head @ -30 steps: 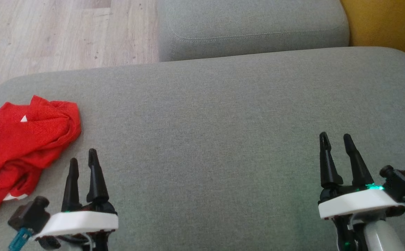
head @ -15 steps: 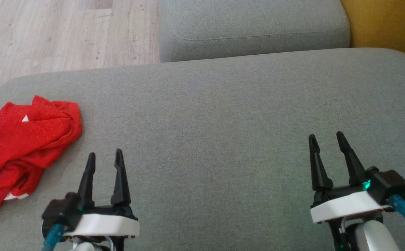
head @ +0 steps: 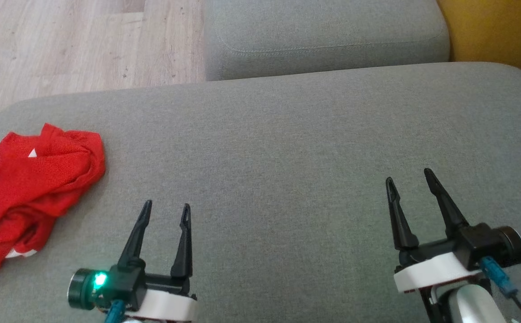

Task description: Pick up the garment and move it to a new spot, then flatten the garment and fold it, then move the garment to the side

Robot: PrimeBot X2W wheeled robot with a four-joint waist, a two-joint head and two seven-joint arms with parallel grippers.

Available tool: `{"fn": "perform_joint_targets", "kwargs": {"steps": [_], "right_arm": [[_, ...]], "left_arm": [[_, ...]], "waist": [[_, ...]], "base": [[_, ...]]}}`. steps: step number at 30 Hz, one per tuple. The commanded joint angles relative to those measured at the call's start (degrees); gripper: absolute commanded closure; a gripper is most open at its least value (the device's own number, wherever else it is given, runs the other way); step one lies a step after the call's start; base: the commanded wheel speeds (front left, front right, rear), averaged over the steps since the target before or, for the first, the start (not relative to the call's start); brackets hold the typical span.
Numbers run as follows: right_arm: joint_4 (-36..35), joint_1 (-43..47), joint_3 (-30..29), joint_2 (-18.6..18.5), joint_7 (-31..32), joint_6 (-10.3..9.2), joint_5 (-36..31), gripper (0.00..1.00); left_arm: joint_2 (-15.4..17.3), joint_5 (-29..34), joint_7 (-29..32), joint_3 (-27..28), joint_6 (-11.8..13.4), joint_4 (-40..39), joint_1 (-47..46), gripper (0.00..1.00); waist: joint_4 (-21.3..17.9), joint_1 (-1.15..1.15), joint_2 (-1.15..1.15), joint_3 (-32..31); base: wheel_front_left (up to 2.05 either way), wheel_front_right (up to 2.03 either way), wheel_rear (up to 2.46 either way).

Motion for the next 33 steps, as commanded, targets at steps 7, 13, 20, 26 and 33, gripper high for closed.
{"fn": "perform_joint_targets", "kwargs": {"steps": [7, 13, 20, 26, 33], "right_arm": [[-3.43, -1.82, 2.12, -0.46, -1.86, 0.41, 1.33, 0.0], [-3.3, -1.21, 1.85, -0.48, -2.87, 0.43, 6.13, 0.0], [0.39, -0.78, 1.82, -0.49, -3.24, 0.44, 13.43, 0.0], [1.71, -0.88, 2.41, -0.49, -3.24, 0.44, 14.86, 0.0], [2.52, -1.03, 2.47, -0.49, -3.24, 0.44, 15.89, 0.0]], "left_arm": [[-0.43, 0.33, -1.86, 1.79, -1.1, -2.46, -2.2, 0.0], [-2.62, 0.99, -2.86, 4.83, -4.9, -2.4, -1.43, 0.0], [-4.11, 1.79, -3.23, 7.77, -7.84, -0.99, -0.76, 0.0], [-4.52, 0.8, -3.23, 10.12, -8.83, 0.42, -0.62, 0.0], [-4.59, -0.12, -3.23, 9.95, -9.16, 1.59, -0.64, 0.0]], "waist": [[0.01, 0.0, 0.0, 0.0], [-0.02, 0.0, 0.0, 0.05], [-0.37, 0.0, 0.0, 0.01], [-0.45, 0.0, 0.0, -0.05], [-0.21, 0.0, 0.0, -0.35]], "base": [[0.0, 0.0, 0.0], [0.0, 0.0, 0.0], [0.0, 0.0, 0.0], [0.0, 0.0, 0.0], [0.0, 0.0, 0.0]]}}
